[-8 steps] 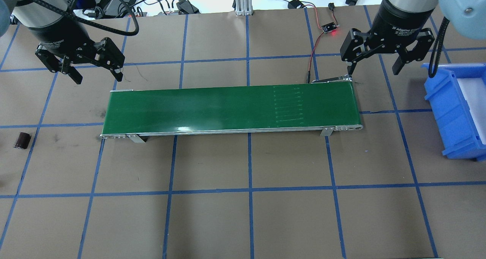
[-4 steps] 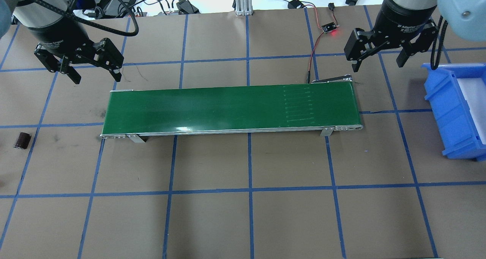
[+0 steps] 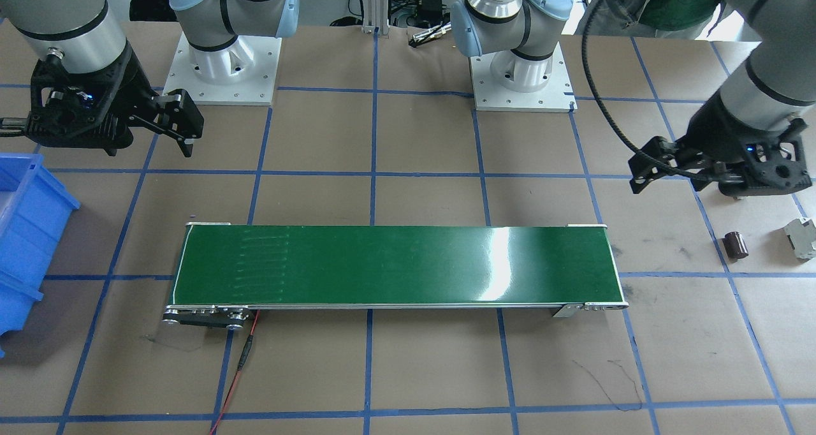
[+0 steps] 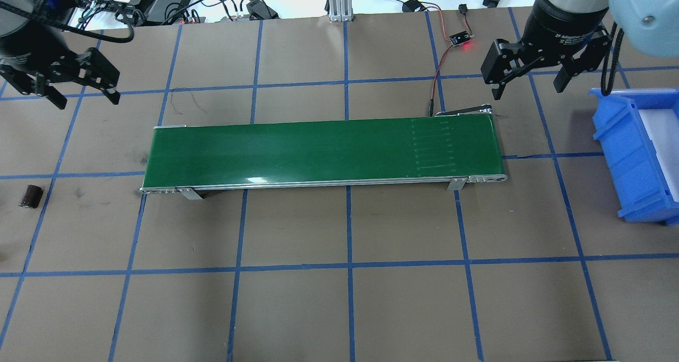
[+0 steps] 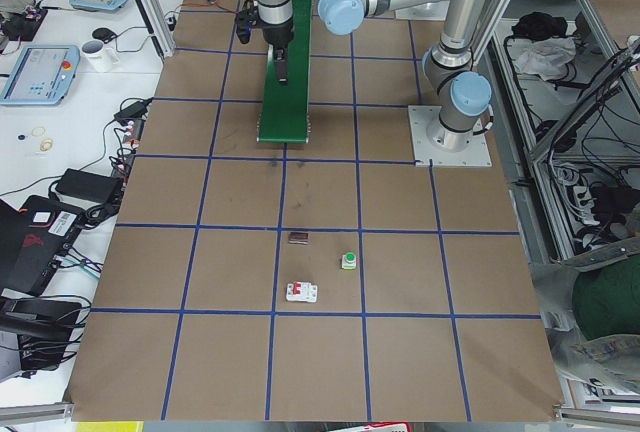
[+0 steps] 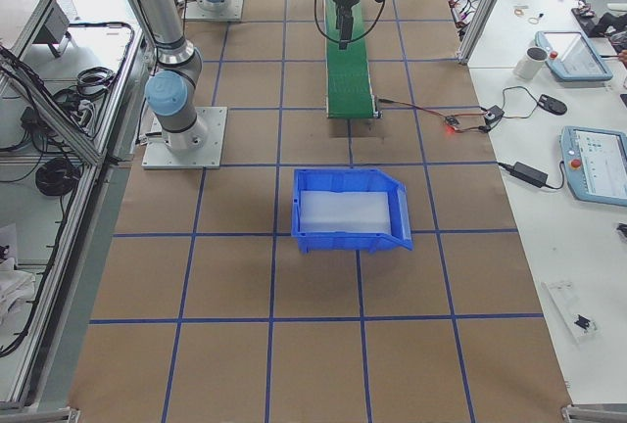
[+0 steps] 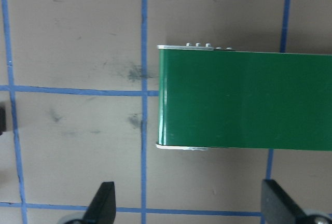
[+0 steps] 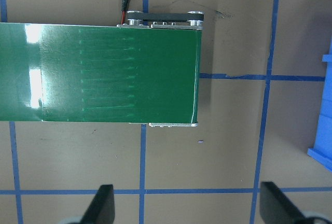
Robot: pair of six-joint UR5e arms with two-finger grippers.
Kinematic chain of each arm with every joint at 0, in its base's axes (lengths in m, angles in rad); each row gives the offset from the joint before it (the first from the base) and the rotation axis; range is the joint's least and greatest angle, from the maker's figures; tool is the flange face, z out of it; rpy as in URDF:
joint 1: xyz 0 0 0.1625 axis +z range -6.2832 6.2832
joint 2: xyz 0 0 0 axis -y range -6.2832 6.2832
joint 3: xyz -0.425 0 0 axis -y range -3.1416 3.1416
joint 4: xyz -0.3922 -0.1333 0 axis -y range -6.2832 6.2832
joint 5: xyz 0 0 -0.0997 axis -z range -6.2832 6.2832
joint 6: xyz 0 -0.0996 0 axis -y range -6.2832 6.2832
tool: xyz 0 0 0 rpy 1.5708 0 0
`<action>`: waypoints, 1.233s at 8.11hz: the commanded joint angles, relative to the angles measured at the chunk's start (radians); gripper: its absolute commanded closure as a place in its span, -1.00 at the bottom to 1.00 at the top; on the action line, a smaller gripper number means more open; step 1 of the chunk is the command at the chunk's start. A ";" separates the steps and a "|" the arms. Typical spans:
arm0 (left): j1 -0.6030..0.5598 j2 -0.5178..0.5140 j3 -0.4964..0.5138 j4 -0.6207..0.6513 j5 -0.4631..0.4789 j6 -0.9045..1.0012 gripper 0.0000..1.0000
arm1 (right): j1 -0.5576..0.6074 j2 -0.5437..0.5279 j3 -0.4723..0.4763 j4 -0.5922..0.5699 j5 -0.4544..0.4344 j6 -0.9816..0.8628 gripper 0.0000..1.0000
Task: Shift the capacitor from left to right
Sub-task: 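Move the left gripper outward over the brown capacitor beside the belt end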
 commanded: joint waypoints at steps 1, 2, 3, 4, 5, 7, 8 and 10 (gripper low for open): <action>0.147 -0.030 -0.007 0.032 0.028 0.208 -1.00 | -0.001 -0.001 0.000 -0.005 0.013 0.010 -1.00; 0.170 -0.049 -0.010 0.037 0.088 0.265 -1.00 | -0.001 -0.001 -0.001 -0.007 0.018 0.009 -1.00; 0.184 -0.068 -0.017 0.101 0.126 0.314 -1.00 | -0.002 -0.005 -0.002 -0.008 0.020 0.010 -1.00; 0.208 -0.090 -0.018 0.145 0.184 0.378 -1.00 | -0.002 -0.002 0.000 -0.034 0.023 0.010 -1.00; 0.254 -0.110 -0.021 0.157 0.192 0.442 -1.00 | -0.002 -0.001 0.000 -0.042 0.053 0.010 -1.00; 0.331 -0.132 -0.065 0.222 0.194 0.544 -1.00 | -0.002 0.001 0.002 -0.044 0.057 0.009 -1.00; 0.336 -0.133 -0.122 0.289 0.196 0.567 -1.00 | -0.002 0.002 0.005 -0.047 0.057 0.010 -1.00; 0.346 -0.135 -0.248 0.450 0.197 0.599 -1.00 | -0.002 0.007 0.006 -0.100 0.052 0.010 -1.00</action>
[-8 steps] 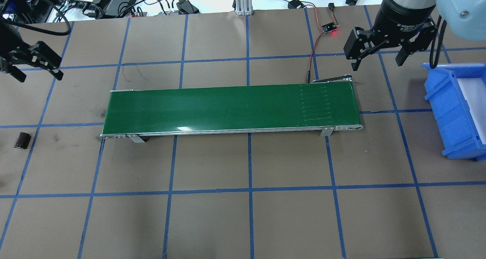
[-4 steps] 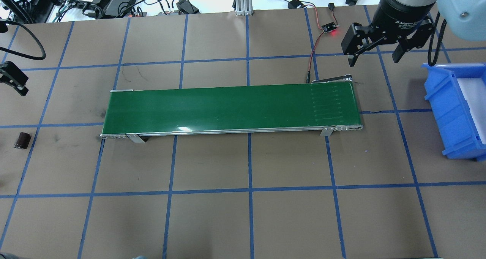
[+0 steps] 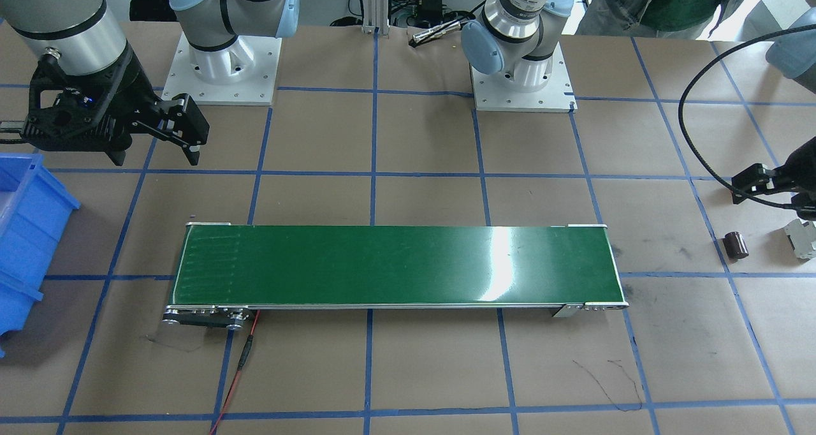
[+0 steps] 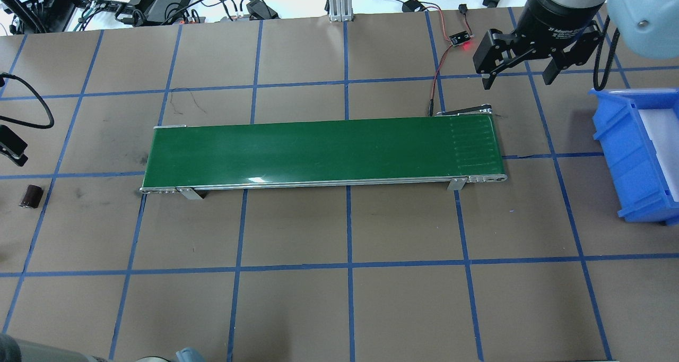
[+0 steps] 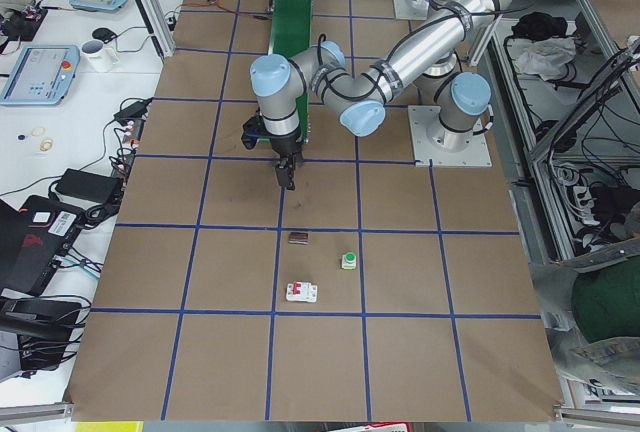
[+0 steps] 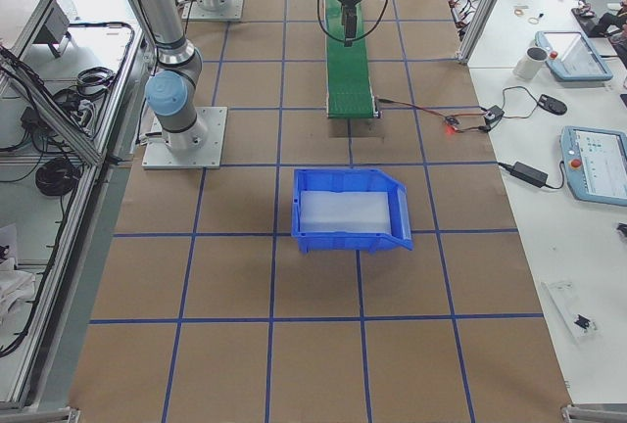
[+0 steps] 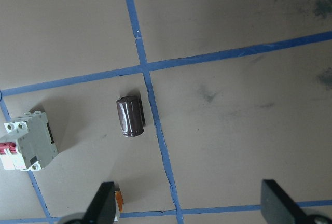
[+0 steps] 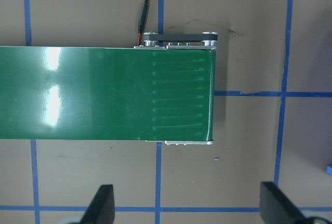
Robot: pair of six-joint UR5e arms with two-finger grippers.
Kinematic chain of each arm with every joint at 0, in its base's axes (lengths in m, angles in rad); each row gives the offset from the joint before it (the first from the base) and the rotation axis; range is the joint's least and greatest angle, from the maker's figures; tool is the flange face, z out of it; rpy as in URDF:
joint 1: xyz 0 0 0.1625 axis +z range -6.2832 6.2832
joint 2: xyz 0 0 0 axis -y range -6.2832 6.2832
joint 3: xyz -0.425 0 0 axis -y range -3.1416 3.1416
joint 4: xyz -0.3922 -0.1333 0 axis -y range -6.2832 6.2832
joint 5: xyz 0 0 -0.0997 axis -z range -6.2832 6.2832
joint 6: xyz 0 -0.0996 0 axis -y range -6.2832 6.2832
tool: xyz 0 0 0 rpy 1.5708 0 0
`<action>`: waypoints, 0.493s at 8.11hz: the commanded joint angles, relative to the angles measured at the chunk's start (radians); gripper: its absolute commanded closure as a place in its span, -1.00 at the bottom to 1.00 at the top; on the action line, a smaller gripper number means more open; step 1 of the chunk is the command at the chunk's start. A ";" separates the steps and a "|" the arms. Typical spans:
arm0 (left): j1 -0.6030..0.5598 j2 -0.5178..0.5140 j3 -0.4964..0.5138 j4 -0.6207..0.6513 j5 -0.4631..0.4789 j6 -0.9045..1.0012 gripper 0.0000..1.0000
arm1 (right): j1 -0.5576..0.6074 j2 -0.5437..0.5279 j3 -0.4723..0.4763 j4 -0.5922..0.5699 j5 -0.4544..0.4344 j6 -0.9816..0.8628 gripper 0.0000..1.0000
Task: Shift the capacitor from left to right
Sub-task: 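Lower the left gripper onto the capacitor while the right gripper moves over the belt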
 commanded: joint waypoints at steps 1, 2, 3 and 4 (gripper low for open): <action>0.030 -0.007 -0.143 0.188 0.002 0.063 -1.00 | 0.000 0.004 0.005 -0.035 0.003 0.000 -1.00; 0.049 -0.022 -0.152 0.199 0.002 0.096 -1.00 | 0.000 -0.004 0.005 -0.038 0.019 0.000 -1.00; 0.073 -0.030 -0.154 0.222 0.002 0.135 -1.00 | 0.000 -0.004 0.007 -0.033 0.014 0.000 -1.00; 0.084 -0.042 -0.154 0.227 -0.001 0.146 -1.00 | 0.000 -0.006 0.007 -0.030 0.029 0.018 -1.00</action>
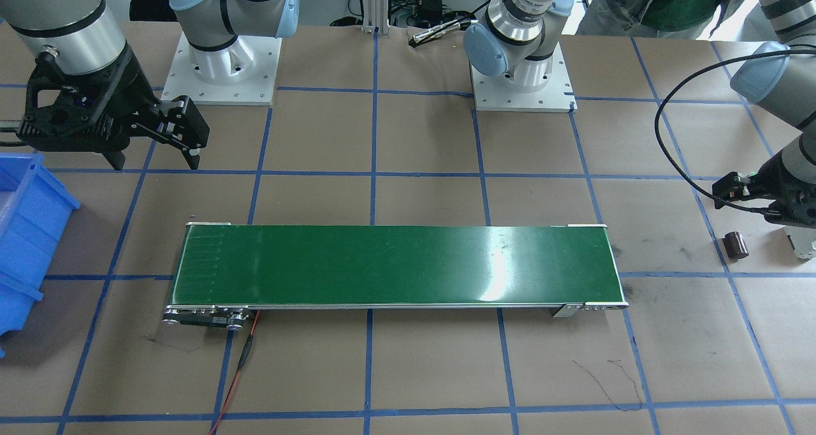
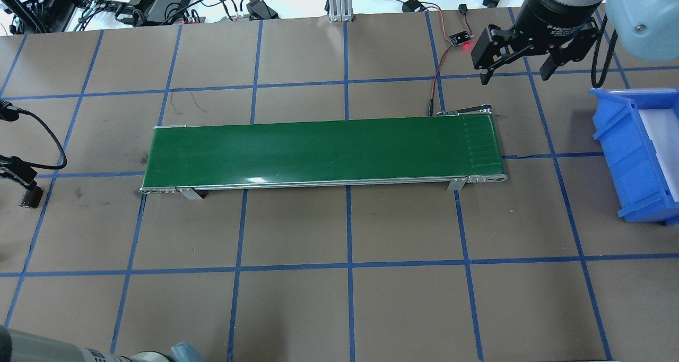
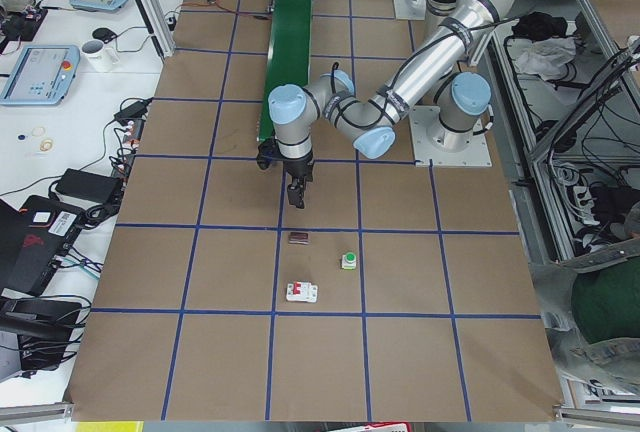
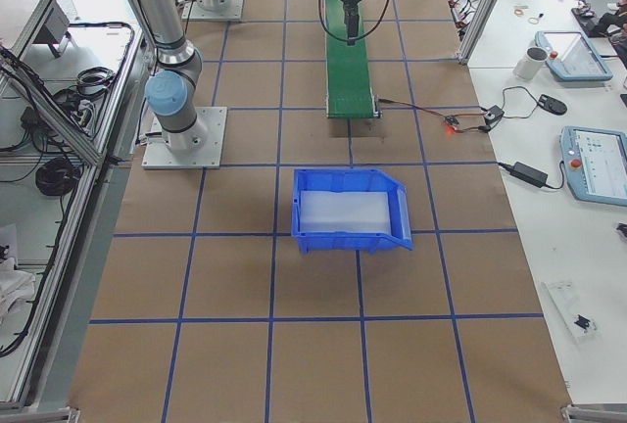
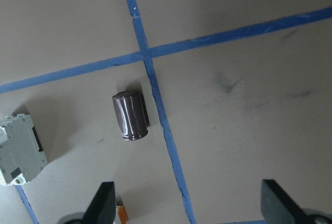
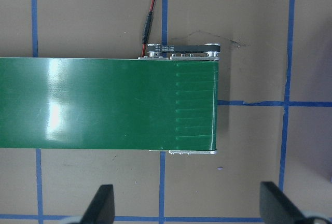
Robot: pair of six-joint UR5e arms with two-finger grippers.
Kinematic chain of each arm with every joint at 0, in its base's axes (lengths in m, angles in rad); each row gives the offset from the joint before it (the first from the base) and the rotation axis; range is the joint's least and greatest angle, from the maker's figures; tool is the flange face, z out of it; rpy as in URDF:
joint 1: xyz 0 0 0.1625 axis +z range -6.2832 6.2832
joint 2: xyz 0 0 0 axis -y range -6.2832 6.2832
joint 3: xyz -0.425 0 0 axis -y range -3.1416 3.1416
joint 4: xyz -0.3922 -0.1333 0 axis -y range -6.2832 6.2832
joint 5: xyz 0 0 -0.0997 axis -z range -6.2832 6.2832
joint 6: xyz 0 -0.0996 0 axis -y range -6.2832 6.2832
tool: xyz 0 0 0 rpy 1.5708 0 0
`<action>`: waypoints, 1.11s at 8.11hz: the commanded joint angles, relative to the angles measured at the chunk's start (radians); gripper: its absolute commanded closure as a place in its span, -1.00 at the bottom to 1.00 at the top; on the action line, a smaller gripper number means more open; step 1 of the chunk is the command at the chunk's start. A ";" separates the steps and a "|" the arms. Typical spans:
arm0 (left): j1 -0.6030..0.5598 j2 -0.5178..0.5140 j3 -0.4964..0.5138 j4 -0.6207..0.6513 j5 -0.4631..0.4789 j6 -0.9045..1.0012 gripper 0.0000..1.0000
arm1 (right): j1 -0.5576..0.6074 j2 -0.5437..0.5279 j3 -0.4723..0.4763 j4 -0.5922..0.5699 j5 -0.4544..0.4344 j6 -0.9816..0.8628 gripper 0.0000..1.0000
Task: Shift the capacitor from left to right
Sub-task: 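Lower the left gripper onto the capacitor while the right gripper moves over the belt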
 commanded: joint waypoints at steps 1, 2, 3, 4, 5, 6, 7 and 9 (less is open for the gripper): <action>0.032 -0.047 -0.009 0.054 -0.003 0.045 -1.00 | 0.002 0.001 0.004 0.010 0.069 0.036 -1.00; 0.036 -0.073 -0.009 0.094 -0.001 0.070 -1.00 | 0.002 0.012 0.038 -0.004 0.121 0.060 -1.00; 0.065 -0.085 -0.009 0.110 -0.004 0.088 -1.00 | 0.002 0.024 0.081 -0.036 0.148 0.073 -1.00; 0.091 -0.095 -0.009 0.114 -0.010 0.103 -0.95 | 0.002 0.062 0.089 -0.118 0.149 0.073 -1.00; 0.099 -0.108 -0.009 0.136 -0.012 0.104 -0.95 | 0.002 0.110 0.089 -0.139 0.151 0.073 -1.00; 0.099 -0.124 -0.009 0.172 -0.014 0.101 -0.95 | 0.002 0.150 0.089 -0.190 0.166 0.073 -1.00; 0.101 -0.134 -0.010 0.220 -0.015 0.085 -0.95 | 0.003 0.200 0.090 -0.218 0.209 0.073 -1.00; 0.113 -0.151 -0.012 0.228 -0.059 0.013 -0.95 | 0.011 0.280 0.092 -0.310 0.231 0.074 -1.00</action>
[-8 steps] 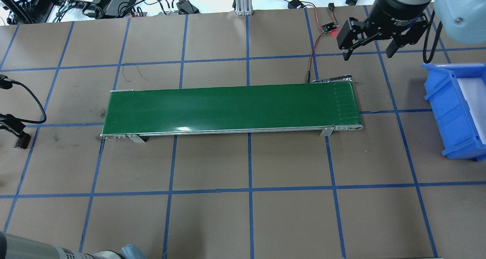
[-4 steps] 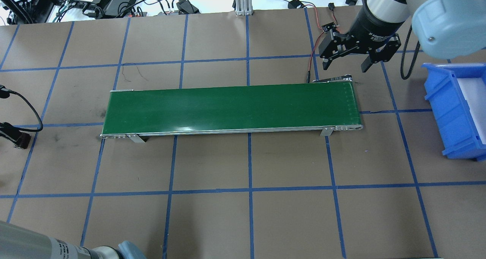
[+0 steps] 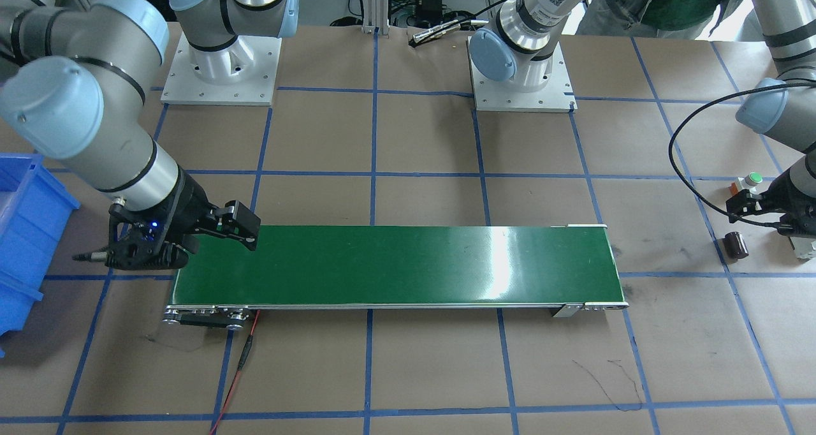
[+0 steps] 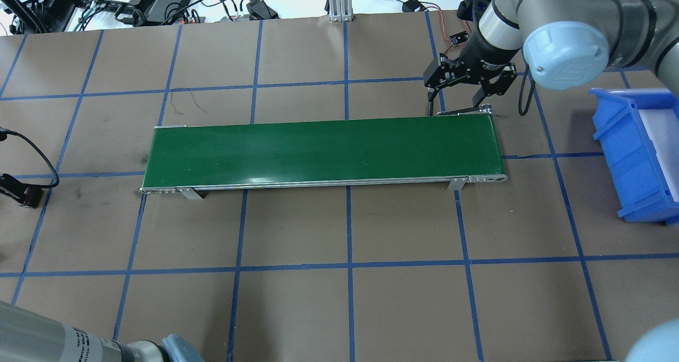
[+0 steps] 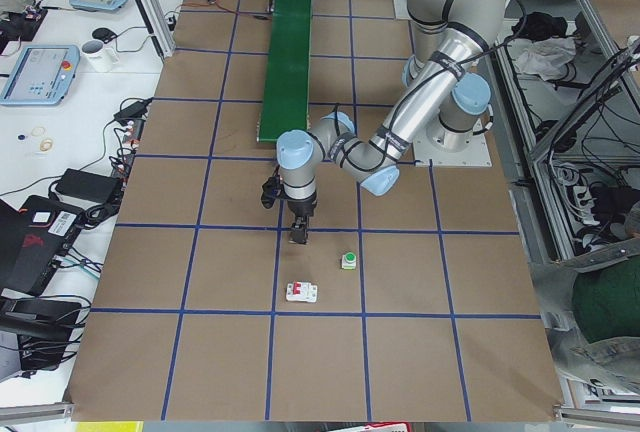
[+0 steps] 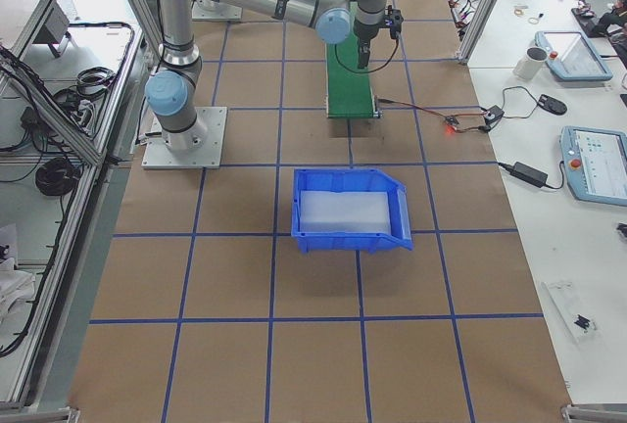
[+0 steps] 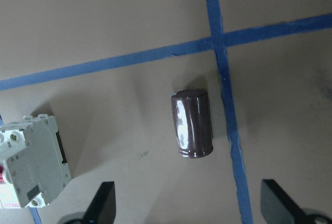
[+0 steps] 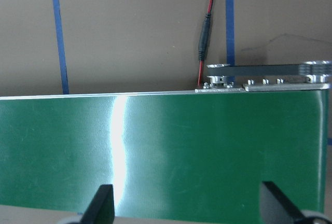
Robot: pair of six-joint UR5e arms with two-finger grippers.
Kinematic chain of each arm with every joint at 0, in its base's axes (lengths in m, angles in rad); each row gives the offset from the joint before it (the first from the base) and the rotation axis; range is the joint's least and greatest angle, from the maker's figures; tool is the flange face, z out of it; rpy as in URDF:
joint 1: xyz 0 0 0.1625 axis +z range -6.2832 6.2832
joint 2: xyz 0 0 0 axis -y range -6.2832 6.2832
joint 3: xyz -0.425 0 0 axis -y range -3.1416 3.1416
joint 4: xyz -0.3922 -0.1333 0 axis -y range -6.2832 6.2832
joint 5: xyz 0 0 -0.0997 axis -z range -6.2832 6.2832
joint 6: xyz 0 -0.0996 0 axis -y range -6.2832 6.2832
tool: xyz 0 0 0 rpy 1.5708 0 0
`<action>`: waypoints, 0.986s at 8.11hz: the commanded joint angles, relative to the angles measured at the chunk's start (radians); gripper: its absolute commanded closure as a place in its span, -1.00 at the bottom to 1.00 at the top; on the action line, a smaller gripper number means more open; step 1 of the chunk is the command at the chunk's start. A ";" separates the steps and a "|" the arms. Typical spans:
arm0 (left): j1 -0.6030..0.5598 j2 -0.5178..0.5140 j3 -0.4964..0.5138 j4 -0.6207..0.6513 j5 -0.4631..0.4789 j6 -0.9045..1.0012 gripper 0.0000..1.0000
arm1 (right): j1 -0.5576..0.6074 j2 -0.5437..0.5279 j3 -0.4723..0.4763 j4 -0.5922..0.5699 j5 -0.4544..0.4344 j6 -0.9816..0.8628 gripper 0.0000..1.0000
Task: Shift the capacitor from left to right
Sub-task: 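Lower the left gripper onto the capacitor while the right gripper moves over the belt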
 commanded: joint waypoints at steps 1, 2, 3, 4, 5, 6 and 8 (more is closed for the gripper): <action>0.009 -0.035 -0.002 0.020 -0.077 -0.075 -0.95 | 0.009 0.076 0.002 -0.071 0.025 0.021 -1.00; 0.009 -0.054 -0.003 0.034 -0.107 -0.123 -0.94 | 0.009 0.076 0.006 -0.072 0.026 0.023 -0.90; 0.009 -0.060 -0.003 0.039 -0.121 -0.133 -0.93 | 0.009 0.076 0.015 -0.072 0.022 0.034 -0.76; 0.009 -0.065 -0.005 0.039 -0.122 -0.133 -0.91 | 0.011 0.073 0.041 -0.081 0.024 0.058 -0.67; 0.009 -0.081 -0.003 0.040 -0.124 -0.133 -0.86 | 0.024 0.066 0.073 -0.124 0.022 0.081 -0.69; 0.011 -0.104 -0.002 0.049 -0.157 -0.130 -0.78 | 0.044 0.067 0.095 -0.176 0.013 0.083 -0.77; 0.017 -0.109 -0.002 0.059 -0.154 -0.107 -0.78 | 0.070 0.067 0.112 -0.192 0.015 0.118 -0.88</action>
